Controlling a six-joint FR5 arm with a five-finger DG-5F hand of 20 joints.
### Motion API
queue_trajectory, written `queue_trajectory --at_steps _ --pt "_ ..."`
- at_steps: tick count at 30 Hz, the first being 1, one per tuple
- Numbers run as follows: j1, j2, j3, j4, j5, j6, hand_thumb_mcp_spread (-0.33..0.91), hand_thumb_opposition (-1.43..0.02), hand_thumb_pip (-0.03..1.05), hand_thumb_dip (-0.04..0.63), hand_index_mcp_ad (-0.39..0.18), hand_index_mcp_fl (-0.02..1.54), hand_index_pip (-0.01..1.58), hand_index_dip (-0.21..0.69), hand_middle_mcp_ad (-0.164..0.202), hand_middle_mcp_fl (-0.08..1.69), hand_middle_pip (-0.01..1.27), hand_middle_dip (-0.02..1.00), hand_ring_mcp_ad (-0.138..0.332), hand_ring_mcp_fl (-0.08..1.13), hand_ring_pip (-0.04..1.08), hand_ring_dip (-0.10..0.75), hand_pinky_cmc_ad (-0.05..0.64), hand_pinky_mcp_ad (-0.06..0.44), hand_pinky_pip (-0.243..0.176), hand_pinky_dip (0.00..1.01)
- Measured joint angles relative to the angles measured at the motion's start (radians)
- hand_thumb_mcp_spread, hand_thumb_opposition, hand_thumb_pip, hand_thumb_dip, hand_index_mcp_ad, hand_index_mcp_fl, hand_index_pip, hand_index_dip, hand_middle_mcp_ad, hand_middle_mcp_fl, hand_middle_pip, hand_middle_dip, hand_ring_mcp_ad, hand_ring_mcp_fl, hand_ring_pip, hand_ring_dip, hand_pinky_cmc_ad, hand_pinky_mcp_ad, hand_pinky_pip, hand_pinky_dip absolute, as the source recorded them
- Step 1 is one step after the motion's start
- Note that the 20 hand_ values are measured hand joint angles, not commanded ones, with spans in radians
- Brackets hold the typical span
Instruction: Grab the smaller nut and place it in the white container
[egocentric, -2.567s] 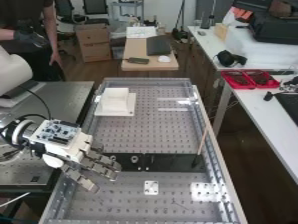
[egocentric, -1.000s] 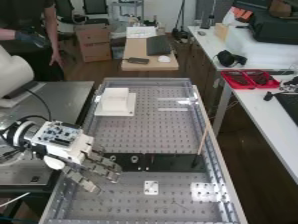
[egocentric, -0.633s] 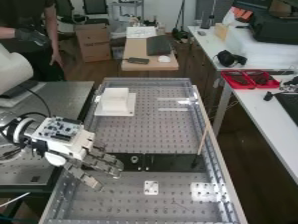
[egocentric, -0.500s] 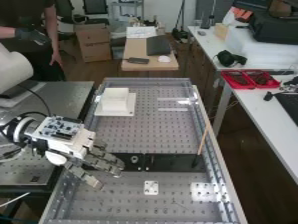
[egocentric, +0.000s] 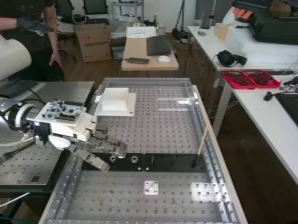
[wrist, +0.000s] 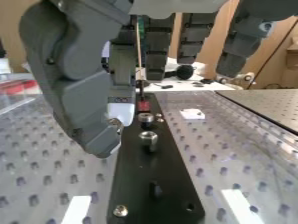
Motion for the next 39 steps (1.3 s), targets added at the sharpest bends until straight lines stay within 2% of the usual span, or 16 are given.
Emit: queue_trajectory --at_steps 10,22,31,39 --pt "0.089 0.066 0.034 -0.134 -0.045 -0.032 0.5 -0.94 0.58 0.316 -0.091 0.28 1.52 0.332 0.026 0.19 0.13 0.21 0.082 0.01 0.1 0.087 0.337 0.278 0.017 0.21" --pt "0.238 0.114 0.073 -0.241 -0.074 -0.051 0.5 -0.94 0.58 0.316 -0.091 0.28 1.52 0.332 0.028 0.2 0.13 0.21 0.084 0.01 0.1 0.087 0.339 0.278 0.021 0.21" --pt "0.339 0.115 0.104 -0.277 -0.101 -0.049 0.5 -0.94 0.58 0.316 -0.091 0.28 1.52 0.332 0.024 0.2 0.13 0.22 0.084 0.01 0.1 0.087 0.335 0.278 0.021 0.21" --pt "0.404 0.099 0.111 -0.254 -0.11 -0.018 0.5 -0.94 0.58 0.316 -0.091 0.28 1.52 0.332 0.024 0.2 0.13 0.22 0.086 0.01 0.1 0.087 0.335 0.278 0.021 0.21"
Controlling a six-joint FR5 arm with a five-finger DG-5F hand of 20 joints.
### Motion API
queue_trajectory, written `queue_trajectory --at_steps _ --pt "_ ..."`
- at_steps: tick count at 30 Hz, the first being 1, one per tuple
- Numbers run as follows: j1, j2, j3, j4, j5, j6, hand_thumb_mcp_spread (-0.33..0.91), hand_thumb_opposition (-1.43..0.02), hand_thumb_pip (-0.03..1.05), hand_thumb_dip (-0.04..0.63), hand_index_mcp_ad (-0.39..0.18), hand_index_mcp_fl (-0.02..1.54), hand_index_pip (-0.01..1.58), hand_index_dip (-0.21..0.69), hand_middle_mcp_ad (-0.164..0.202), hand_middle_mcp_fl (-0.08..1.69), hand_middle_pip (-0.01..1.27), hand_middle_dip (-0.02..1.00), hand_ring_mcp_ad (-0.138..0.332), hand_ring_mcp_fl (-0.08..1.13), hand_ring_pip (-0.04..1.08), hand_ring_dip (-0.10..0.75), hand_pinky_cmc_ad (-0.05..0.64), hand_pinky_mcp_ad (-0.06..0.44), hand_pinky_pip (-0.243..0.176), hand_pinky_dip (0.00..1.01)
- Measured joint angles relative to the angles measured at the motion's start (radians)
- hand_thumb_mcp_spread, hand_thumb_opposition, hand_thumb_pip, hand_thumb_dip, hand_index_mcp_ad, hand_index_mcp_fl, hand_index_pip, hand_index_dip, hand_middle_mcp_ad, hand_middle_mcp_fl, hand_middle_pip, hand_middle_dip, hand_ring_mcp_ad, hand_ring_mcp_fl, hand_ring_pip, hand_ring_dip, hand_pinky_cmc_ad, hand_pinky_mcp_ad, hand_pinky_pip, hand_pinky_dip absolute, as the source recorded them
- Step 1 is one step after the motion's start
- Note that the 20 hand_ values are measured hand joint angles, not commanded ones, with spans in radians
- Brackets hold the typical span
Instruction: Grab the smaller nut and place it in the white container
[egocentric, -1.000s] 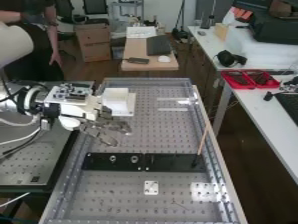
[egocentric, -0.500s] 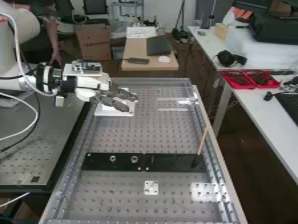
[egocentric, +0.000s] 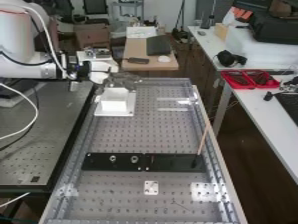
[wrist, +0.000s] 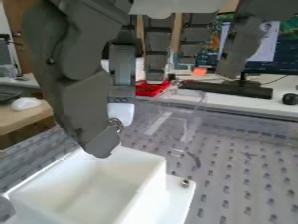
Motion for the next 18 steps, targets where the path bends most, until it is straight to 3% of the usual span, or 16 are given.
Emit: queue_trajectory --at_steps 18 --pt "0.085 -0.049 -0.002 0.063 0.028 0.066 0.5 -0.94 0.58 0.316 -0.091 0.28 1.52 0.332 0.024 0.2 0.13 0.22 0.084 0.01 0.1 0.087 0.337 0.279 0.021 0.21"
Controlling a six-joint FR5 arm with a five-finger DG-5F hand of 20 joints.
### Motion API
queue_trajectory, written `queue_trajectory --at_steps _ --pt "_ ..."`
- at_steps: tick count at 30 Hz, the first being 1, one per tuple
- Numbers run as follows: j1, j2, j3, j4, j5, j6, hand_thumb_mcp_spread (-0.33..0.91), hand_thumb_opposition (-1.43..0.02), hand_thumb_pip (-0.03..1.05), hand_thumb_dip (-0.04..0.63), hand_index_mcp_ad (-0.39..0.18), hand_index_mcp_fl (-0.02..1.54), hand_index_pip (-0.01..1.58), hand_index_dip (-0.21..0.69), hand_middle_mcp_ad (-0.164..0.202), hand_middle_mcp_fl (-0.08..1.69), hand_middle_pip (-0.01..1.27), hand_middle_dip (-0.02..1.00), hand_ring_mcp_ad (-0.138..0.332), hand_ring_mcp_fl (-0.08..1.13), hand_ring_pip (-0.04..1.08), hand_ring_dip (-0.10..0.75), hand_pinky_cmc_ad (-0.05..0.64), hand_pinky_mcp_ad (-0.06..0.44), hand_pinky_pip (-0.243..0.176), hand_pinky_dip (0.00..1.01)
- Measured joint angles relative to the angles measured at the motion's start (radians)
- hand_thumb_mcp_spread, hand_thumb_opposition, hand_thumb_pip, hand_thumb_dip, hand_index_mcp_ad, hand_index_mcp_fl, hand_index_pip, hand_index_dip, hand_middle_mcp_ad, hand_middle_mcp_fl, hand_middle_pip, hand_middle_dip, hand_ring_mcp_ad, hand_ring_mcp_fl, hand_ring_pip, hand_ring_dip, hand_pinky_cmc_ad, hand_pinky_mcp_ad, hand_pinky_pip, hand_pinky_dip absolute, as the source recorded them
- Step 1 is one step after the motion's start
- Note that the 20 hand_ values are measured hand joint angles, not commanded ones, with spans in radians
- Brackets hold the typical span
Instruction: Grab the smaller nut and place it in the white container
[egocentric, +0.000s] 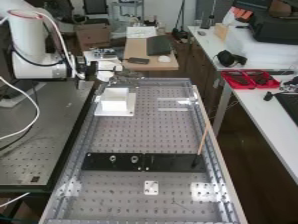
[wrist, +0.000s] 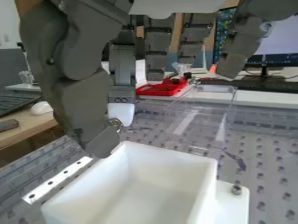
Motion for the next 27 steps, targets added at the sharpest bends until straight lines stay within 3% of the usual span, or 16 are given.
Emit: queue_trajectory --at_steps 18,24,27 --pt "0.024 -0.068 0.021 0.01 0.031 0.031 0.5 -0.94 0.58 0.316 -0.091 0.28 1.52 0.332 0.028 0.2 0.13 0.22 0.084 0.01 0.1 0.087 0.333 0.265 0.021 0.21" --pt "0.015 -0.067 0.026 -0.016 0.03 0.03 0.5 -0.93 0.59 0.316 -0.098 0.22 1.51 0.332 0.024 0.2 0.13 0.22 0.084 0.01 0.1 0.087 0.333 0.265 0.021 0.21" --pt "0.005 -0.065 0.031 -0.041 0.03 0.025 0.49 -0.9 0.65 0.316 -0.101 0.1 1.48 0.333 0.028 0.18 0.13 0.22 0.084 0.01 0.1 0.087 0.333 0.265 0.017 0.24"
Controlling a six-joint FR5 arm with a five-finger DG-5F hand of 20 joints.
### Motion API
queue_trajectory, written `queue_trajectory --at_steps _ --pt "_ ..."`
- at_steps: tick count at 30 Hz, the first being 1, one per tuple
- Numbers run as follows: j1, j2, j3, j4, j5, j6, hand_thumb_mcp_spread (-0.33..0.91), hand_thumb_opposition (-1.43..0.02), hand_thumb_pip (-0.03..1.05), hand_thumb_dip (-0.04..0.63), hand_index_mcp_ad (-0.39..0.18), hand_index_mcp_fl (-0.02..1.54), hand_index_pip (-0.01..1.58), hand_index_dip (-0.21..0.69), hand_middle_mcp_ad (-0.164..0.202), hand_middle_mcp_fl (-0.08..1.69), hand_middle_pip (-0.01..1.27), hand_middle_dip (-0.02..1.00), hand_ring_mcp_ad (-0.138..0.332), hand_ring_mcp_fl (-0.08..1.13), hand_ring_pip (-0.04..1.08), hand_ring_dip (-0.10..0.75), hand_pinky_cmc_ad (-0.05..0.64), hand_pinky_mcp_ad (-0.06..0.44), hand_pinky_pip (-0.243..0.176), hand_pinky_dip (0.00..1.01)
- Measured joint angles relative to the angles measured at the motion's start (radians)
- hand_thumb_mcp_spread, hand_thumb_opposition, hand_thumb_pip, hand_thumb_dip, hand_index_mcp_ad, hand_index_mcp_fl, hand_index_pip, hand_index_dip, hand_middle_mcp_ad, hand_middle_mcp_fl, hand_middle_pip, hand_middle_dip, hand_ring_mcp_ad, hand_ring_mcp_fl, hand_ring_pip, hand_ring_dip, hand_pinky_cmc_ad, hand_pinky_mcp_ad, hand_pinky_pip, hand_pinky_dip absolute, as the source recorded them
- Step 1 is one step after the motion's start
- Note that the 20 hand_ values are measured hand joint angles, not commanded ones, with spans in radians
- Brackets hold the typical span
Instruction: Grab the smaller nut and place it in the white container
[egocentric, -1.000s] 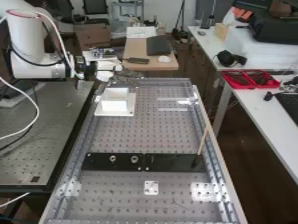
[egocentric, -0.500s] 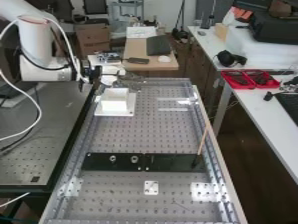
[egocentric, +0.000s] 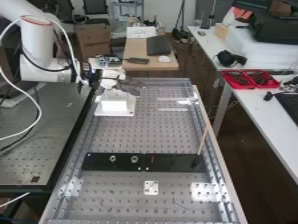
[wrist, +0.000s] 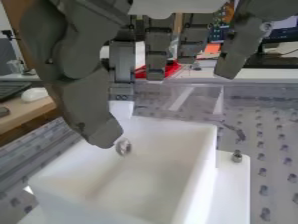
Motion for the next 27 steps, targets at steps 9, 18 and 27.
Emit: queue_trajectory --at_steps 9,18,27 --pt "-0.017 0.032 -0.003 -0.037 0.015 -0.004 0.42 -0.87 0.67 0.316 -0.101 0.01 1.33 0.304 0.028 0.1 0.12 0.22 0.084 0.01 0.1 0.087 0.335 0.265 -0.026 0.38" --pt "-0.122 0.114 0.092 -0.118 0.01 0.002 0.39 -0.86 0.69 0.316 -0.103 0.01 1.25 0.248 0.024 0.08 0.12 0.22 0.087 0.0 0.1 0.087 0.342 0.265 -0.047 0.43" --pt "-0.3 0.145 0.274 -0.236 -0.041 -0.043 0.32 -0.82 0.62 0.283 -0.099 0.01 0.95 0.169 0.026 0.1 0.12 0.22 0.091 0.0 0.11 0.087 0.34 0.265 -0.061 0.51"
